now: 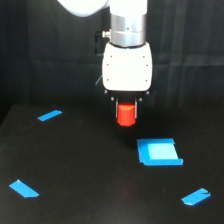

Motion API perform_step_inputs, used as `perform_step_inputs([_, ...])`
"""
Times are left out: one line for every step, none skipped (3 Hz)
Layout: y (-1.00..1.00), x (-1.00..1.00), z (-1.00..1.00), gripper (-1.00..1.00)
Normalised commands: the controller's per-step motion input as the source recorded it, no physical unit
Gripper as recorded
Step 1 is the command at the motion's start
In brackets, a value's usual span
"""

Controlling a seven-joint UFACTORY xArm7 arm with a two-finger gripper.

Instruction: Pick up the red object from the table

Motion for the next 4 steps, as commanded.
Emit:
perform_step_inputs([0.01, 0.0, 0.47, -1.0])
perform_step_inputs([0.06, 0.02, 0.28, -0.99])
perform_step_inputs([-0.01, -0.14, 0.18, -1.0])
perform_step_inputs([0.04, -0.04, 0.07, -0.97])
